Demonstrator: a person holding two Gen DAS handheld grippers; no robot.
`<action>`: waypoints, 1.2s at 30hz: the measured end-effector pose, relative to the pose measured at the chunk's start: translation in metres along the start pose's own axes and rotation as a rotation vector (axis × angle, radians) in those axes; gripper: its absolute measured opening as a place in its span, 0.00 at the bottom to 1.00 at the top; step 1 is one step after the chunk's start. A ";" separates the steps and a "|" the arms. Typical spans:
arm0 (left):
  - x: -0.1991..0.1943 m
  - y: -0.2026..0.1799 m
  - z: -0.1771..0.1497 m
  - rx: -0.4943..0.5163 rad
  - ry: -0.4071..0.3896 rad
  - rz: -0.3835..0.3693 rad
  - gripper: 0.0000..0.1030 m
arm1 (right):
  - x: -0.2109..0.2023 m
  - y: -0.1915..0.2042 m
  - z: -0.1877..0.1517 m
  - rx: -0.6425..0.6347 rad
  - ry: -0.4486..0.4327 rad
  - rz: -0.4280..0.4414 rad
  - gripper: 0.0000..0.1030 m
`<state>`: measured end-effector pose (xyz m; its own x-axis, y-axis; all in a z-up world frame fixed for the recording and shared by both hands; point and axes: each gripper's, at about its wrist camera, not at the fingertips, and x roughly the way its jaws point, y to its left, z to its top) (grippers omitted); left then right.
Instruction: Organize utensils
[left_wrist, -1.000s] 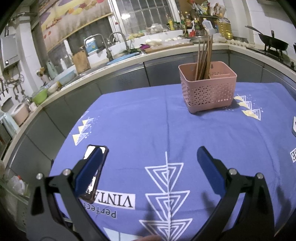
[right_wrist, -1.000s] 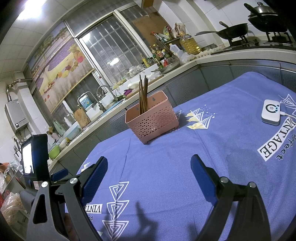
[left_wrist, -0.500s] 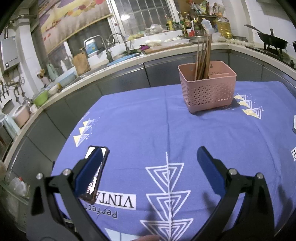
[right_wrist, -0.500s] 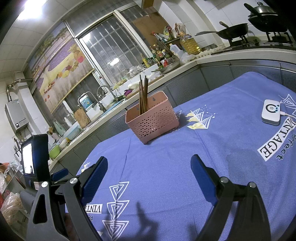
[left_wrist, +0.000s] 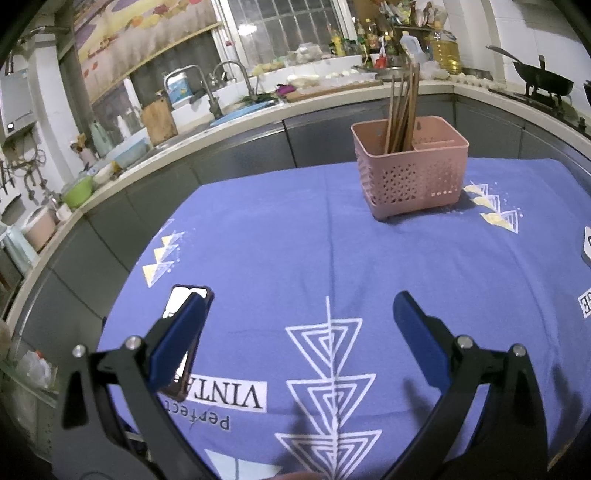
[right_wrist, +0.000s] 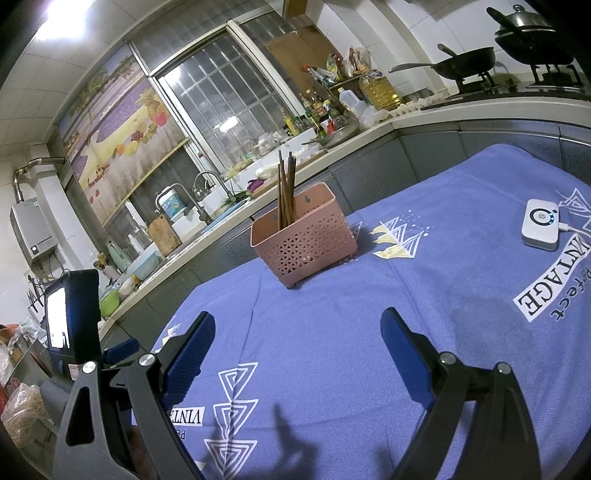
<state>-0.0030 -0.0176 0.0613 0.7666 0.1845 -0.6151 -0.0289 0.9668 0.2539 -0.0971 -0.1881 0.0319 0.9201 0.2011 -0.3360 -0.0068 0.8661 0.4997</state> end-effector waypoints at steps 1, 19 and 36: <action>0.000 0.000 0.000 0.000 0.002 -0.002 0.94 | 0.000 0.000 0.000 0.000 0.000 -0.001 0.87; 0.002 -0.004 0.001 0.004 0.020 -0.013 0.94 | 0.000 0.001 -0.002 0.001 0.001 -0.001 0.87; 0.006 -0.005 -0.002 0.017 0.027 -0.022 0.94 | 0.000 0.001 -0.001 0.002 0.003 0.000 0.87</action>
<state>-0.0001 -0.0213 0.0546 0.7493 0.1680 -0.6405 -0.0008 0.9675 0.2529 -0.0972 -0.1871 0.0316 0.9191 0.2023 -0.3382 -0.0062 0.8655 0.5010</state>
